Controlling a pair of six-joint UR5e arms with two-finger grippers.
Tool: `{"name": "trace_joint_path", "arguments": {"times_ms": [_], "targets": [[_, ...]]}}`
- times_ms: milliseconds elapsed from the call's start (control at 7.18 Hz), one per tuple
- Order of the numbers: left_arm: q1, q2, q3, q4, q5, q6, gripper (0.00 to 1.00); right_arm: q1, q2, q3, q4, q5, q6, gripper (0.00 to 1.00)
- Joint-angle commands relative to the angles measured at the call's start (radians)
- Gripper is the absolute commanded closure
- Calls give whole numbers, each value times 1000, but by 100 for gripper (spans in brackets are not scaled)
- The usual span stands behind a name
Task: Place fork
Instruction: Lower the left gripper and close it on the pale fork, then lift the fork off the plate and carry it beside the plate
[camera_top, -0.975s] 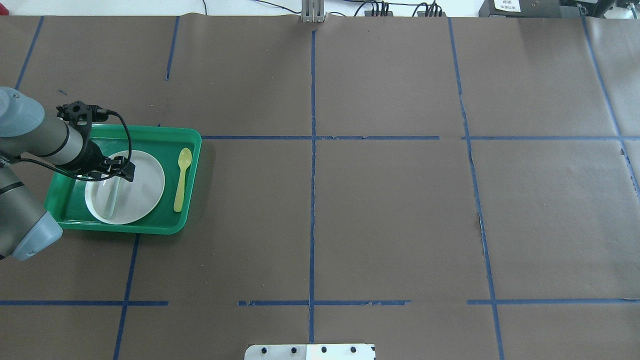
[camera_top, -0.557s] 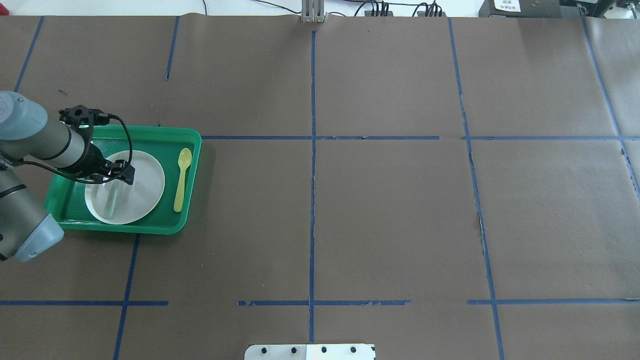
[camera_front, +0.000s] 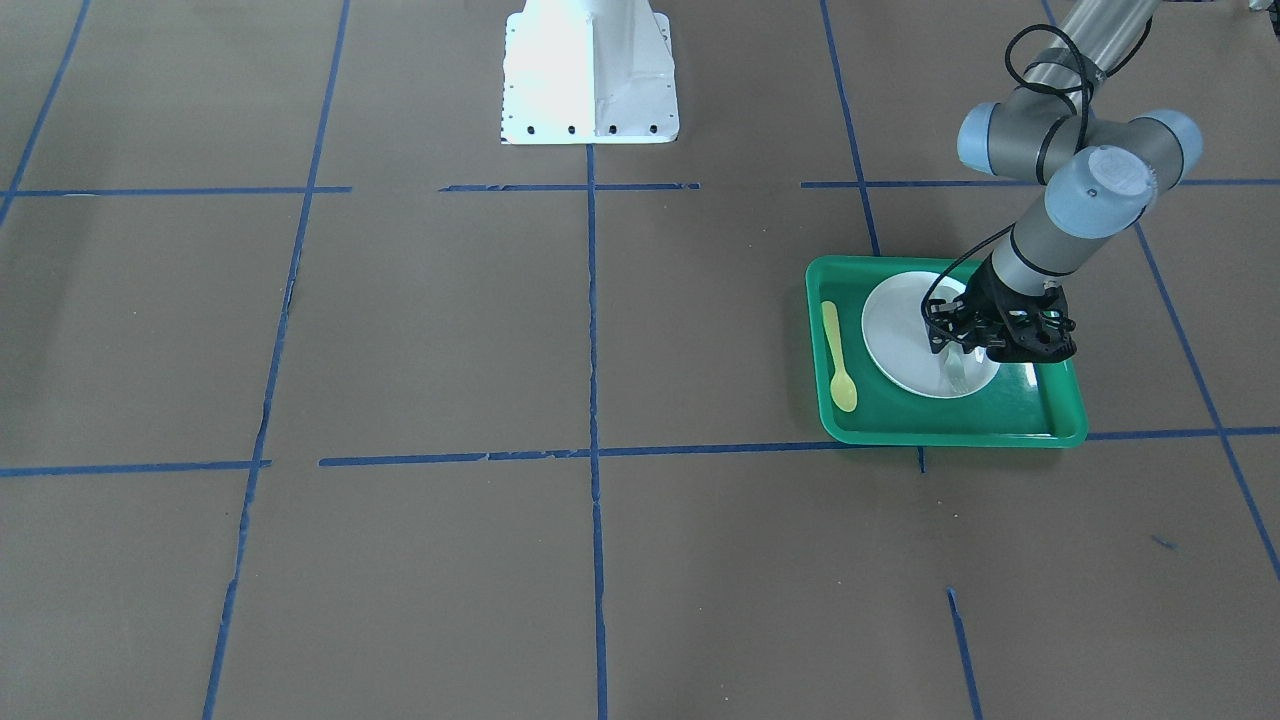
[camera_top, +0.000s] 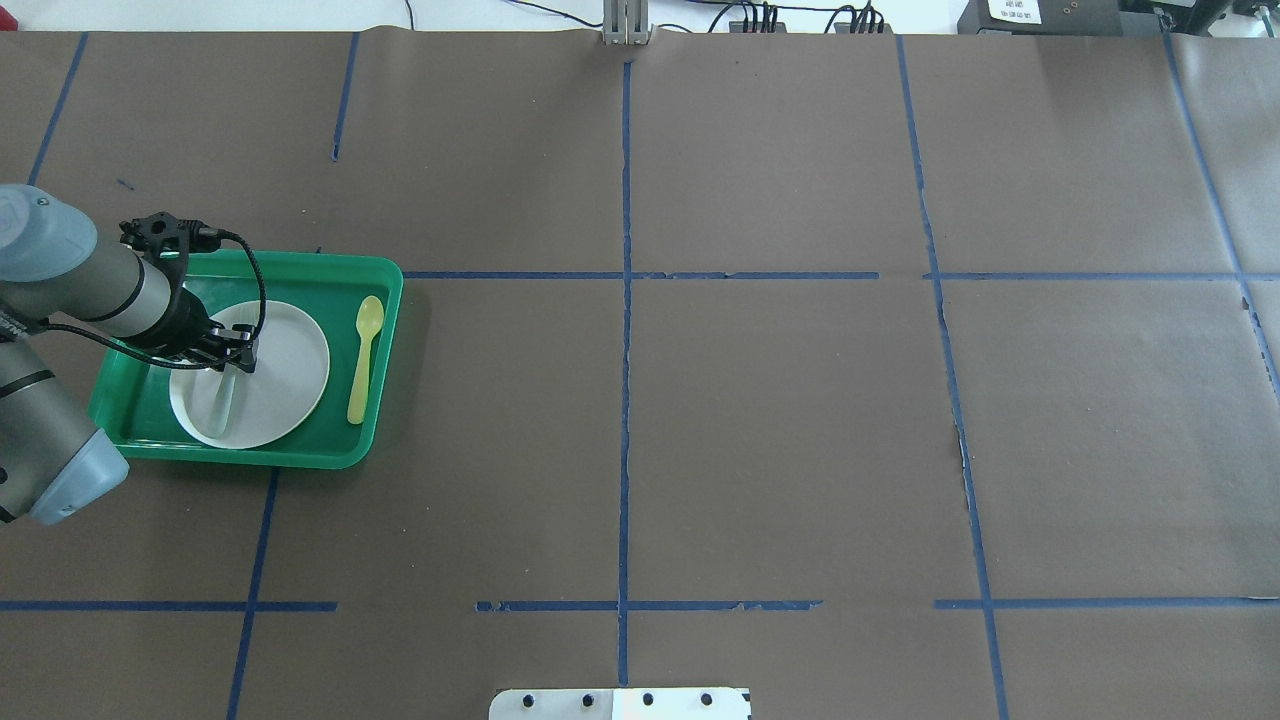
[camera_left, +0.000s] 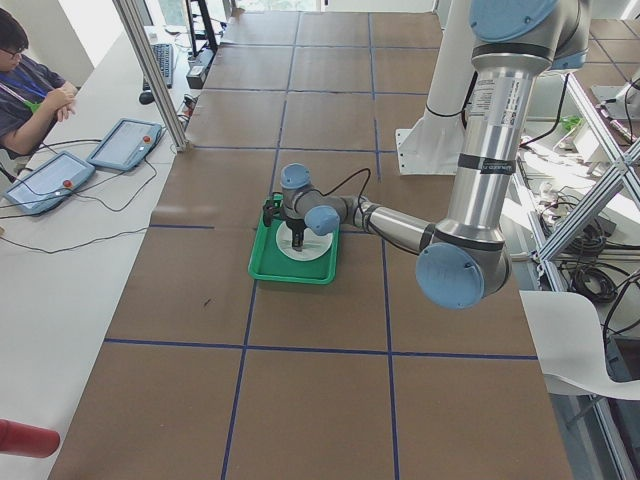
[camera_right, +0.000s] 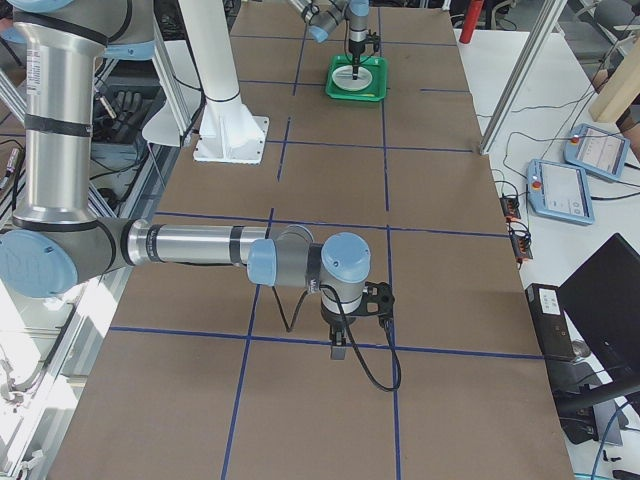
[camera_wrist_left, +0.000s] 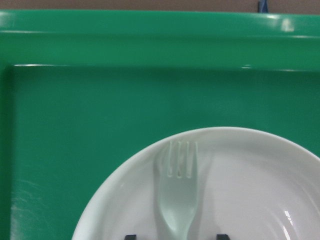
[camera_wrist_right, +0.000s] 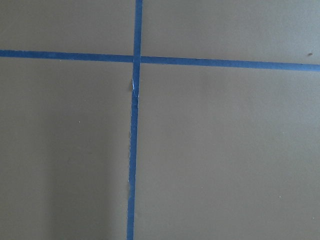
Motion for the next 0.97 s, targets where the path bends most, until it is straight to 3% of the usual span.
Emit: {"name": "trace_joint_path", "arguments": {"times_ms": [0, 139, 557, 835], "targets": [[0, 1, -7, 0, 0, -2, 93, 0, 0, 0, 0, 0, -1, 0], [0, 1, -10, 0, 0, -2, 100, 0, 0, 0, 0, 0, -1, 0], [-9, 20, -99, 12, -3, -2, 100, 0, 0, 0, 0, 0, 1, 0], [-35, 46, -104, 11, -11, 55, 100, 0, 0, 0, 0, 0, -1, 0]]}}
